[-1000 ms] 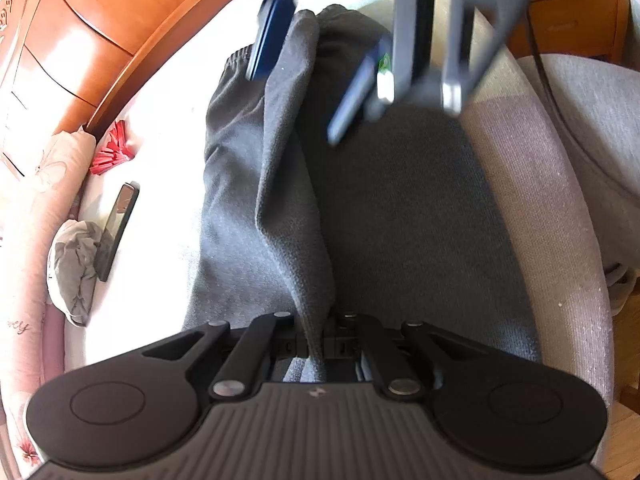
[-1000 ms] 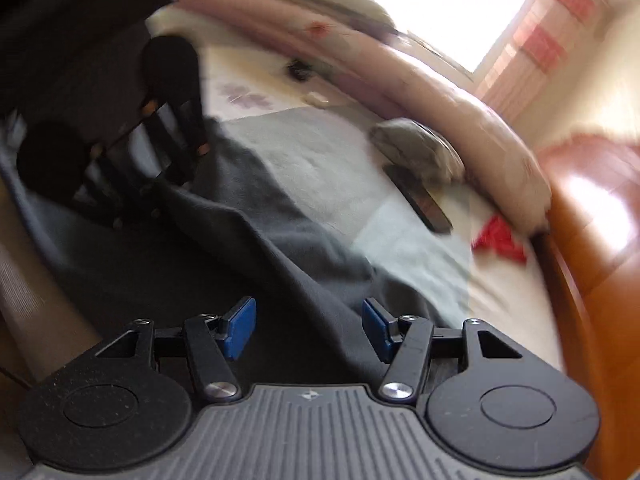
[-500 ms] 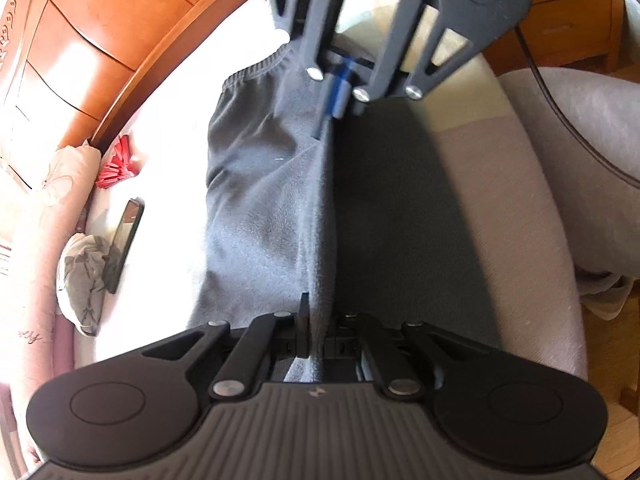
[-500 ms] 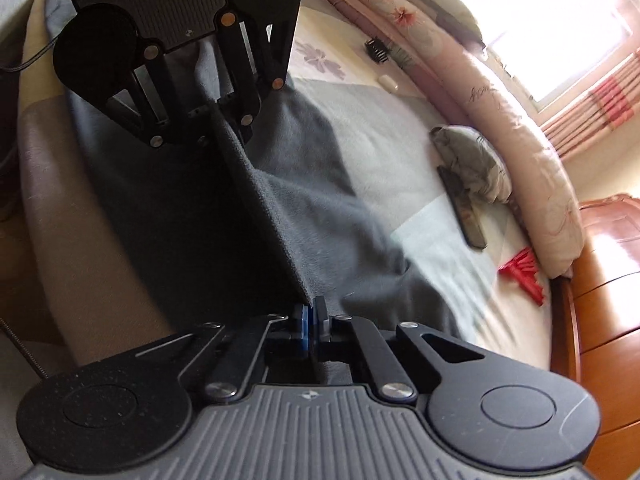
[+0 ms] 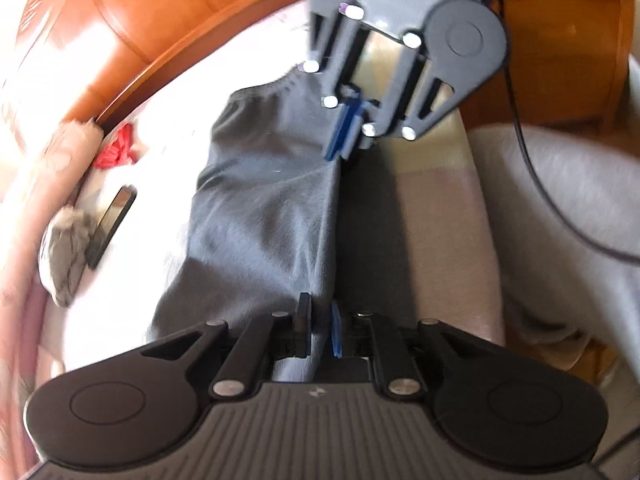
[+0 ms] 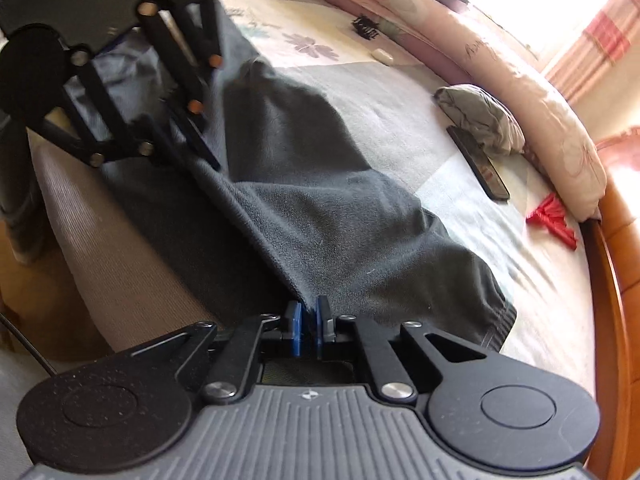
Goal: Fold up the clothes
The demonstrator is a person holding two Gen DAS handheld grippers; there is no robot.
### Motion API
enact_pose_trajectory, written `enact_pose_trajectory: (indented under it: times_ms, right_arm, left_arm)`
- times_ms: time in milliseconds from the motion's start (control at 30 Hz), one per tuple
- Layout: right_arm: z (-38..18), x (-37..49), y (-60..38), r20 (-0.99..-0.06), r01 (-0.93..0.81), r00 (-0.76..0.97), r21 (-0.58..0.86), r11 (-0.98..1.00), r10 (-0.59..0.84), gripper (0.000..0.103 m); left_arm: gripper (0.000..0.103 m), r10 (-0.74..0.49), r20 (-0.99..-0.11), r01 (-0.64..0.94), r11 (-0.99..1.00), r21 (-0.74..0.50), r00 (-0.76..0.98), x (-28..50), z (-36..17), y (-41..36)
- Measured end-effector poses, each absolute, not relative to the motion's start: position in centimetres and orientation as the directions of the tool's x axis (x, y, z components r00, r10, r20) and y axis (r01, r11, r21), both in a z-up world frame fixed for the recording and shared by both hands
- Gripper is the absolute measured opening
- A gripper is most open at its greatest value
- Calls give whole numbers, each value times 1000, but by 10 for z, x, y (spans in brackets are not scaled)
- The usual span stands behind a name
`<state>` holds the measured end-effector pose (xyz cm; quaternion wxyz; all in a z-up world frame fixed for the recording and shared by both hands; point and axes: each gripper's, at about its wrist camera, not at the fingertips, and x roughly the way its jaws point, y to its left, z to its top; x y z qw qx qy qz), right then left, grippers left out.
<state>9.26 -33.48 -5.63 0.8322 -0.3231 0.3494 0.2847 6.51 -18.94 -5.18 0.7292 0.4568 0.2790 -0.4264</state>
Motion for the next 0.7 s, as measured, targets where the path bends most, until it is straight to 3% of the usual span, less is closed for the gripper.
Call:
enact_pose_trajectory:
  times_ms: [100,167,233,333,500,700]
  right_arm:
    - [-45,85,-341,-758,-675,591,-277,683,277,20]
    - [-38,79,-346,-743,-657,598,-240,715,301,33]
    - [-31,74,-350,-725,-637,607,-201,744,324,37]
    - [-24,70,-354,-698,-606,624,-149,782,350,38]
    - [-16,68,-351,-656,-567,638,-44,823,404,38]
    - [-10,67,-336,-602,-553,643,62,831,473,43]
  left_arm:
    - [28,-371,-802,873,339,352,468,71,-41,-165]
    - [34,-375,-804,854,432,289,462,76,-38,-146]
    - [36,-378,-801,821,524,228,464,79,-37,-125]
    - [45,-388,-800,740,665,100,457,89,-44,-94]
    - [45,-440,-788,537,827,-168,430,115,-69,-52]
    - [48,-562,-702,336,826,-452,438,134,-88,-13]
